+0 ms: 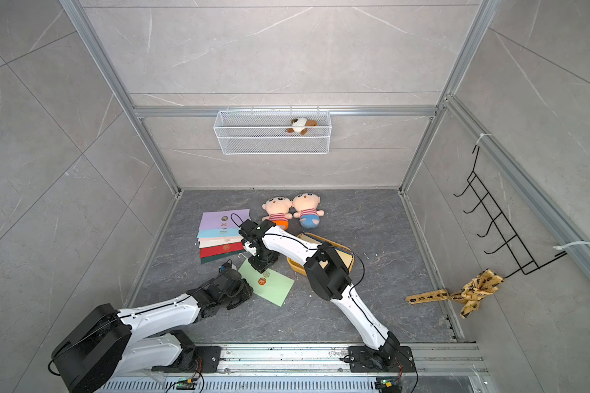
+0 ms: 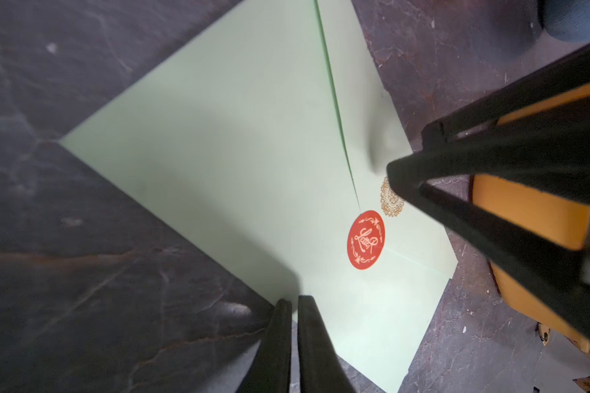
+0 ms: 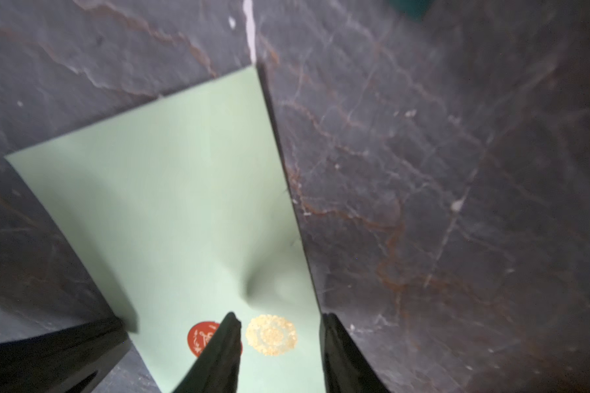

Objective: Put the sealed envelopes into the storage box
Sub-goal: Pick up the envelope from the center of the board.

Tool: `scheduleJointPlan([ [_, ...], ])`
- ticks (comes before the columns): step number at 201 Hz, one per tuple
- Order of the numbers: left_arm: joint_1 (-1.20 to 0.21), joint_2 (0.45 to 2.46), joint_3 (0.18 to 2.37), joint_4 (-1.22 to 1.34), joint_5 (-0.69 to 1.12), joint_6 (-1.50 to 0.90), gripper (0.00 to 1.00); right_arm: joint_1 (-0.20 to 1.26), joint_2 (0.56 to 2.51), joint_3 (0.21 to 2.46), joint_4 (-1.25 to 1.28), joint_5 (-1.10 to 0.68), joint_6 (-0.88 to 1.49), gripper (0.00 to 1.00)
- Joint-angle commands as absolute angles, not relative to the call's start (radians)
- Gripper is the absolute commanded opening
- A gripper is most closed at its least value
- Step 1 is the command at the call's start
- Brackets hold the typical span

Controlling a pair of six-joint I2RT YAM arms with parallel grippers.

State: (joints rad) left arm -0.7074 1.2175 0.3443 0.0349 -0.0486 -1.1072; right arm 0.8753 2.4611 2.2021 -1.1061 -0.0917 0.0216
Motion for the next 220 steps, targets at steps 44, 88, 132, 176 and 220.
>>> scheduleJointPlan([
  [44,-0.709,1.256,0.308,-0.149,-0.084,-1.091,0.1,0.876,2.561,2.307,-1.207,-0.048,0.0,0.43],
  [88,-0.709,1.264,0.312,-0.152,-0.087,-1.085,0.08,0.877,2.562,2.265,-1.2,-0.043,-0.008,0.43],
  [132,-0.709,1.269,0.31,-0.153,-0.09,-1.085,0.07,0.888,2.562,2.248,-1.209,-0.119,-0.024,0.42],
  [176,-0.71,1.27,0.311,-0.154,-0.09,-1.084,0.07,0.898,2.562,2.253,-1.22,-0.156,-0.032,0.42],
  [220,-0.709,1.272,0.312,-0.153,-0.09,-1.085,0.07,0.897,2.561,2.272,-1.23,-0.188,-0.03,0.41],
])
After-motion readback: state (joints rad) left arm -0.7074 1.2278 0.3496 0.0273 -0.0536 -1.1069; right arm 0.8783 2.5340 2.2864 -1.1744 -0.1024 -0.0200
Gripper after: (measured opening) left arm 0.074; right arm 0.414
